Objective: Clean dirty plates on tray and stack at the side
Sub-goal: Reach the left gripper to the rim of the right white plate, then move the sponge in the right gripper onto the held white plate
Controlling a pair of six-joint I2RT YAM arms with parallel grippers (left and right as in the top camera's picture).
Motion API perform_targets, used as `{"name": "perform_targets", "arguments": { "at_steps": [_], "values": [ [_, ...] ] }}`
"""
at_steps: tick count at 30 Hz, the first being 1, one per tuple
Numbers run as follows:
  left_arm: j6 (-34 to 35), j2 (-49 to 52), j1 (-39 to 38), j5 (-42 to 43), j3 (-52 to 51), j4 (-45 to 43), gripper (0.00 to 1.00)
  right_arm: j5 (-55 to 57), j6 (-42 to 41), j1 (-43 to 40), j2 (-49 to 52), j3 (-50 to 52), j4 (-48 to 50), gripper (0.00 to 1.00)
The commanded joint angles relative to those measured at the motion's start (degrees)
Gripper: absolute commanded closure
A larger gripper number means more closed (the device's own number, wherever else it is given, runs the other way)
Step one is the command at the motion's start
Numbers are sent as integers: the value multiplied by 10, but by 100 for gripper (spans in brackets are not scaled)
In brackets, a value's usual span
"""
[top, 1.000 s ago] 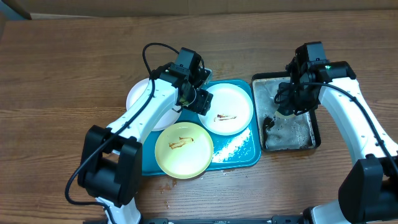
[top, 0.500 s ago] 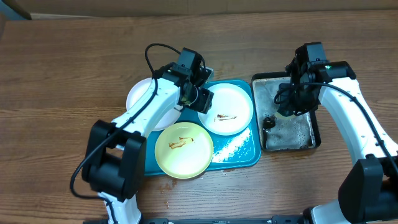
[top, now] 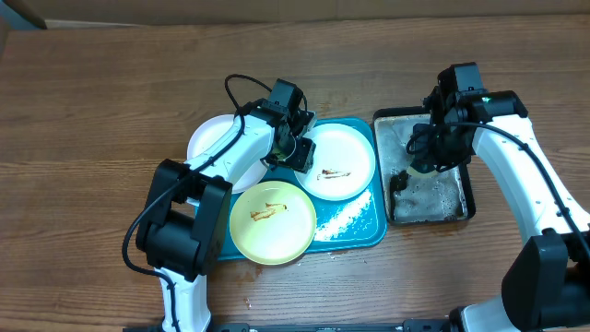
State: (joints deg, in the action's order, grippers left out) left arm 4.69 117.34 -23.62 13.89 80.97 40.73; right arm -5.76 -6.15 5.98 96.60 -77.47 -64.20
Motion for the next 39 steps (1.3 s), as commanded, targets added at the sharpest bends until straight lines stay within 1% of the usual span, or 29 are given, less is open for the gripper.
{"name": "perform_targets", "arguments": {
  "at_steps": [1,2,5,9,13,15,17,21,36,39],
  "values": [
    [29,5,0,-16,9,-4,63,-6,2,-2,-11,-14,-2,96],
    [36,5,0,-24,9,-4,68,-7,2,-2,-11,-14,-3,96],
    [42,5,0,-33,9,-4,66,-8,1,-2,-11,-14,-4,96],
    [62,5,0,-53,9,-3,71,-8,1,-2,-11,-14,-7,96],
    [73,5,0,-66,9,-3,85,-13,1,-2,-11,-14,-7,96],
    [74,5,0,-70,9,-3,88,-19,1,-2,-11,-14,-7,96],
    [74,5,0,-71,9,-3,96,-19,1,-2,-11,-14,-7,96],
    [80,5,0,-84,9,-3,96,-19,1,-2,-11,-14,-8,96],
    [82,5,-1,-83,9,-7,96,-34,0,-2,-11,-14,-8,96],
    [82,5,-1,-83,9,-7,96,-34,10,4,-11,-14,-8,96]
  ]
}}
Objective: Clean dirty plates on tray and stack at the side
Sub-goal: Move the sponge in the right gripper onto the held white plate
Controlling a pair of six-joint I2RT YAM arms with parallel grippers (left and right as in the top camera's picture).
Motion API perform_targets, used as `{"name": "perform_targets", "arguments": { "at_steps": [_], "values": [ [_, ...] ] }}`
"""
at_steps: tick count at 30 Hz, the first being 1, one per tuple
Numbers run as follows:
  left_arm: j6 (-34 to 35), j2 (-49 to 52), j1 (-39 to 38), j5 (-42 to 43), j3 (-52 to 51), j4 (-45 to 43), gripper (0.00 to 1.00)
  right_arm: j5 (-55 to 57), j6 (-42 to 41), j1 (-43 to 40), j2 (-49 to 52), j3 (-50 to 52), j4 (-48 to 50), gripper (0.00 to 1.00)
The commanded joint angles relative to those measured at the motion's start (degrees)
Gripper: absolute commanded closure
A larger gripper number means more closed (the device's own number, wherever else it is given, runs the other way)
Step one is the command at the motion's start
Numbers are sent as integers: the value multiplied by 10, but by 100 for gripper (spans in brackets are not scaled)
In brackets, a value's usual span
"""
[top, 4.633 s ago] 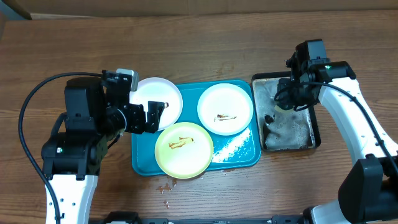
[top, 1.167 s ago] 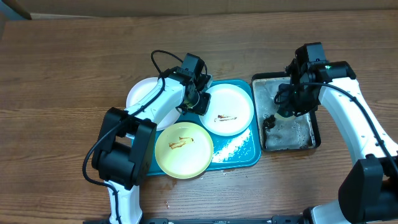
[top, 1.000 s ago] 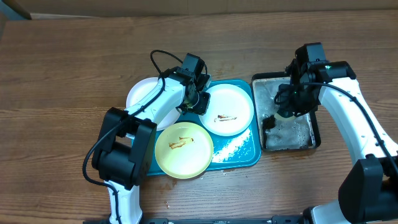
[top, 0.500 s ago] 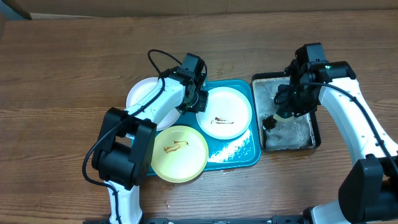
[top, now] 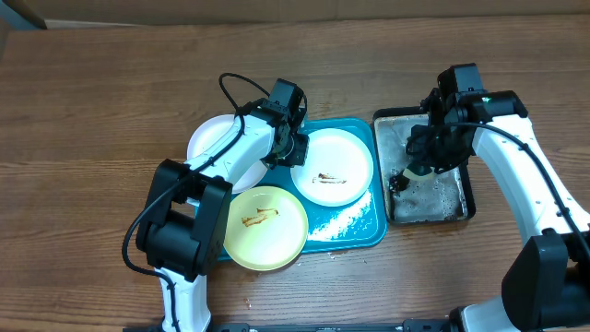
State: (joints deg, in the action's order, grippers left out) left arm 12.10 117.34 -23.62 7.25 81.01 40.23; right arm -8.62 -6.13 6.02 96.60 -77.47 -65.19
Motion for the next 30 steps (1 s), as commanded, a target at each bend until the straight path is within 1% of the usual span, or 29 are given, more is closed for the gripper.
{"name": "perform_targets", "arguments": {
  "at_steps": [1,7,13,18,22,26,30],
  "values": [
    [8,5,-1,-17,8,-2,96,-5,17,9,-11,-14,1,96],
    [8,5,-1,-13,8,-2,96,-5,20,63,0,-14,1,96],
    [8,5,-1,-12,8,0,96,-5,1,116,29,-13,5,96],
    [9,5,-2,-12,13,-1,96,6,1,160,64,-13,11,96],
    [10,5,-3,-10,17,0,96,-4,-13,186,79,-12,54,96],
    [10,5,-6,-1,18,0,96,-58,-17,203,79,-12,125,96],
    [15,5,-8,-1,18,-2,96,-95,-52,206,80,-12,176,96]
  ]
}}
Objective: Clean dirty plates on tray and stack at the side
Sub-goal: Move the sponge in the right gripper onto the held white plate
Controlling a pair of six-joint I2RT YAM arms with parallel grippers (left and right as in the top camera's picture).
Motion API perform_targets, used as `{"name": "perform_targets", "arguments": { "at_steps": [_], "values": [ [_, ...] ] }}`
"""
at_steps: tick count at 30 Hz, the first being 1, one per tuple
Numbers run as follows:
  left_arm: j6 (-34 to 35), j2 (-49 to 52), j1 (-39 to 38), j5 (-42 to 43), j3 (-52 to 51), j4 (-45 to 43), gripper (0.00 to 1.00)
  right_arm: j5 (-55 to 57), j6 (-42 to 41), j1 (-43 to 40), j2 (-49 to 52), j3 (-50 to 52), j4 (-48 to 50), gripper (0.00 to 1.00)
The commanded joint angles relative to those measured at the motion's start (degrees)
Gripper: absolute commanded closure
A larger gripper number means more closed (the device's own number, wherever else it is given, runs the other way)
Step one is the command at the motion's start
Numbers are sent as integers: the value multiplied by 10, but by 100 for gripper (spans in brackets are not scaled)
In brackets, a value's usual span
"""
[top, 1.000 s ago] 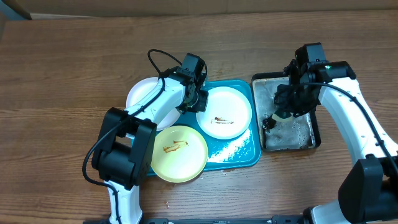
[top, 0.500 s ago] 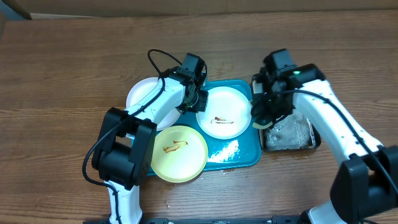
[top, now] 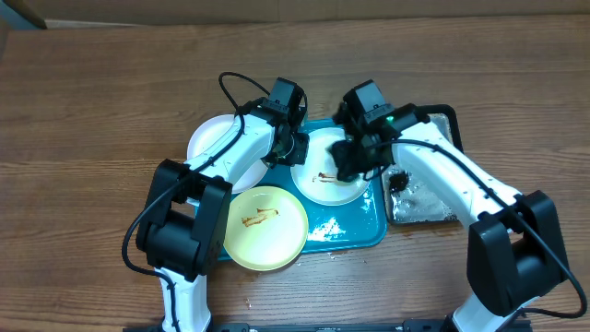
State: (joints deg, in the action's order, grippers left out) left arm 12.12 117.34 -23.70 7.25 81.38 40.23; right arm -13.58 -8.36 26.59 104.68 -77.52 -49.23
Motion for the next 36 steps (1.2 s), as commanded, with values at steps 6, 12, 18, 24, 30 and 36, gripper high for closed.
{"name": "perform_targets", "arguments": {
  "at_steps": [6,12,18,24,30,36],
  "values": [
    [17,5,-7,-2,14,-2,96,-69,-101,1,-1,-12,51,96],
    [19,5,-7,-2,14,-2,96,-40,-150,5,-1,-12,52,96],
    [21,5,-7,-2,14,-2,96,-30,-157,16,10,4,62,96],
    [21,5,-7,-2,14,0,96,-30,-155,16,64,4,50,96],
    [21,5,-7,-2,14,3,96,-25,-155,16,99,4,54,96],
    [21,5,-7,-2,14,2,96,-35,-185,17,116,4,80,96]
  ]
}}
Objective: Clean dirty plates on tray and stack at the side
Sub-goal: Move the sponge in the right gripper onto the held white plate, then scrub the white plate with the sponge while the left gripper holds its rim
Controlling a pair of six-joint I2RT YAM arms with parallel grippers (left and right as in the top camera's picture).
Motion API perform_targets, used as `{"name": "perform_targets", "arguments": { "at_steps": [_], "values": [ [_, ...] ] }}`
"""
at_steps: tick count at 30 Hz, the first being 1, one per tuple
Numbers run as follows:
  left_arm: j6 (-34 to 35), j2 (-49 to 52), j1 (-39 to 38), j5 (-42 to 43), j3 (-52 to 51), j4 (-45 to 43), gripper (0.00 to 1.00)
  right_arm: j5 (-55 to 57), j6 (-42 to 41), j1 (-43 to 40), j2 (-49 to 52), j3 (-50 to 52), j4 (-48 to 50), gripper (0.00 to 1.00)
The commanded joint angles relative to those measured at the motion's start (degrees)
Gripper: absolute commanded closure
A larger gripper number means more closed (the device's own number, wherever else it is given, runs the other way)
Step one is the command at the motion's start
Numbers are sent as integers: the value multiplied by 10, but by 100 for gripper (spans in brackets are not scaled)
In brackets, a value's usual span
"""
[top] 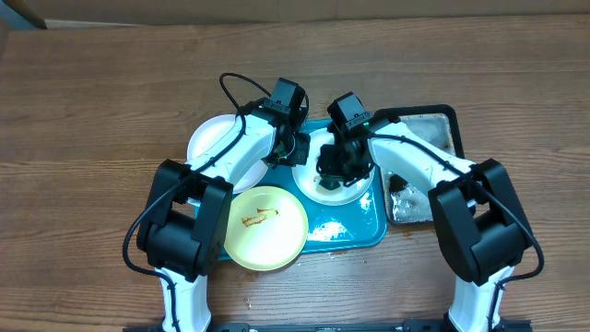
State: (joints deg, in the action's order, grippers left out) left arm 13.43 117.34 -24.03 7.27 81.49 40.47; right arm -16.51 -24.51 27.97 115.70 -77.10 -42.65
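A white plate (pixel 356 190) lies on the blue tray (pixel 355 226). My left gripper (pixel 297 149) sits at its left rim and appears shut on it. My right gripper (pixel 334 171) hangs low over the middle of this plate, covering the food scraps there. Its dark fingers hide what they hold, if anything. A yellow-green plate (pixel 267 231) with brown scraps rests at the tray's front left corner. A second white plate (pixel 212 140) lies on the table left of the tray.
A metal pan (pixel 426 195) with wet grey residue and a small dark lump (pixel 398 184) stands right of the blue tray. White crumbs or foam lie on the tray's front part. The right arm stretches across the pan.
My right gripper has moved a little left and down, from the white plate's right part to its centre, and now covers the scraps. The left gripper and the plates have stayed put.
At first my right gripper was in the metal pan and my left was at the white plate's rim. The two tray plates then stood slightly further left. Later the right gripper was over the white plate, and now it sits on its centre.
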Motion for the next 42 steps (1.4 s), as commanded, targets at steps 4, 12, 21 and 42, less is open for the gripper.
{"name": "perform_targets", "arguments": {
  "at_steps": [4,12,21,42],
  "values": [
    [8,5,-4,-2,13,0,96,-75,-54,9,8,0,78,96],
    [8,5,-4,-2,13,2,96,-70,-86,34,8,0,100,96],
    [9,5,-4,-2,13,9,96,-24,-100,60,35,0,85,96],
    [9,5,-6,-2,46,40,96,92,-88,47,48,0,70,96]
  ]
}}
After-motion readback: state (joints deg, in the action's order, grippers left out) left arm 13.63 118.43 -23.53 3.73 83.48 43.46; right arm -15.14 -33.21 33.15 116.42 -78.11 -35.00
